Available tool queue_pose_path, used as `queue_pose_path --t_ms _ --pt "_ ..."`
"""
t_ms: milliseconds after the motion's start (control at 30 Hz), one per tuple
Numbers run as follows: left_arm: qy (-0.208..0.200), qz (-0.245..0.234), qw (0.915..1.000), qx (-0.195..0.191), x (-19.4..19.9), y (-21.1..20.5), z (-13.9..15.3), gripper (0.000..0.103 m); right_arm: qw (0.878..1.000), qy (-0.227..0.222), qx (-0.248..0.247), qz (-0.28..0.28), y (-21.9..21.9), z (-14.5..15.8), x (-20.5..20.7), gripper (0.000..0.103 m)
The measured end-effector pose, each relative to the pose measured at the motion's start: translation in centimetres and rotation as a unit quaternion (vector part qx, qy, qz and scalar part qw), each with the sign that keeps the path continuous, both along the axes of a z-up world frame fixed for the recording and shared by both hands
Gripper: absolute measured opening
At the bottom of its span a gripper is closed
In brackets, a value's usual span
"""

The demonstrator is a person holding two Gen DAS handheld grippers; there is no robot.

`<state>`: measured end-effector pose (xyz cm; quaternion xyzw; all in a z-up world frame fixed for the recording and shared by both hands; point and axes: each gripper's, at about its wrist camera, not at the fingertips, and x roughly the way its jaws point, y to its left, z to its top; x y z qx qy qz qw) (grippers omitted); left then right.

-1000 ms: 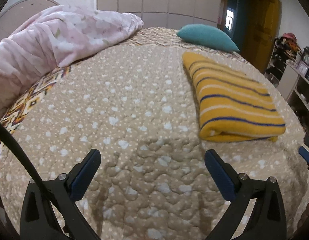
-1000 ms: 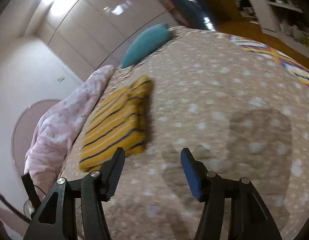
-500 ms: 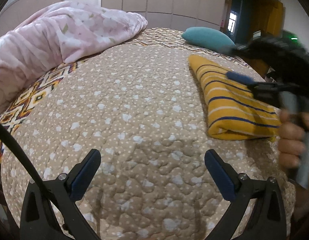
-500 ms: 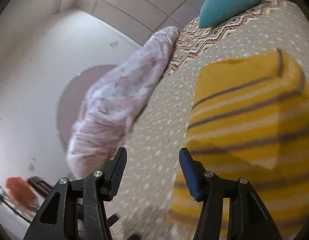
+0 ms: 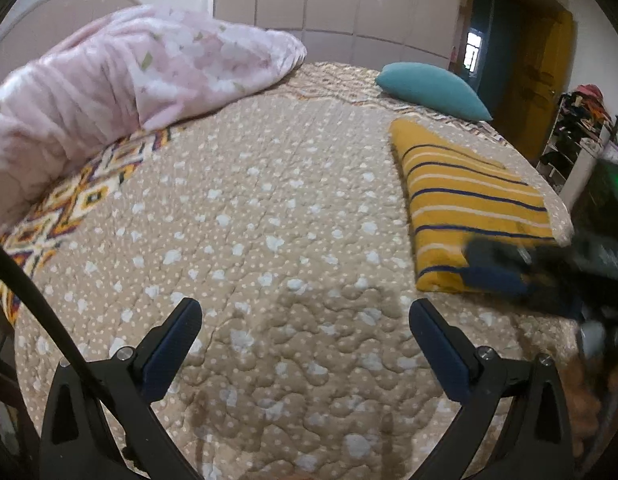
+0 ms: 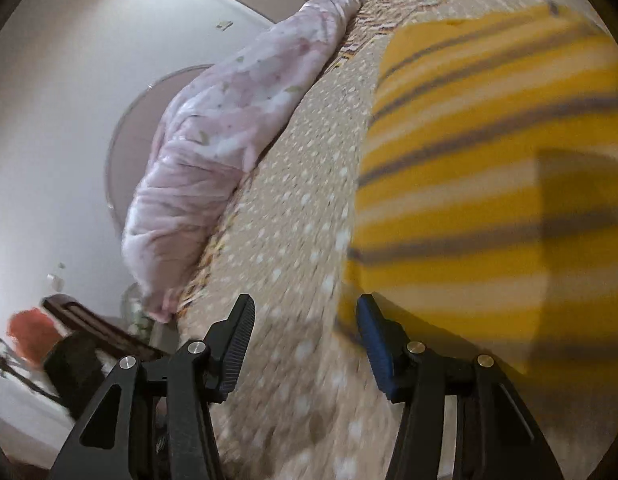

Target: Fold small clothes

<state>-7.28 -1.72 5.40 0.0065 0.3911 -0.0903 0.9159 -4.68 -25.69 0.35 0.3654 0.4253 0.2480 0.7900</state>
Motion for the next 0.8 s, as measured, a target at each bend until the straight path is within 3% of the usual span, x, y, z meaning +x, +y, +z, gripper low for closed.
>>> queue_pose_path --t_ms 133,300,500,600,800 --pt "-0.022 -0.022 0.9993 0.021 -1.0 -2.2 0.6 0.103 0.998 -0.02 -0.036 -0.047 -2.4 0.7 -5.3 0.059" --pt "-0.021 -0.071 0.9966 0.037 -2.3 -6.1 0.3 0.103 0.986 -0.038 -0.056 -0.153 -8.2 1.7 -11.1 0.062" --pt "-0.012 -0.109 0.9932 0.039 -2.7 -9.5 0.0 0.103 0.972 -0.041 -0.071 -0.218 -12.1 2.3 -14.0 0.066" --pt "0.005 -0.119 0.9922 0.037 -2.1 -11.0 -0.8 0.103 0.961 -0.039 -0.124 -0.244 -12.0 2.6 -14.8 0.066" --pt "0.097 -0.116 0.9885 0.008 0.9 -12.7 -3.9 0.103 0.93 -0.011 -0.258 -0.264 -11.0 2.7 -15.1 0.068"
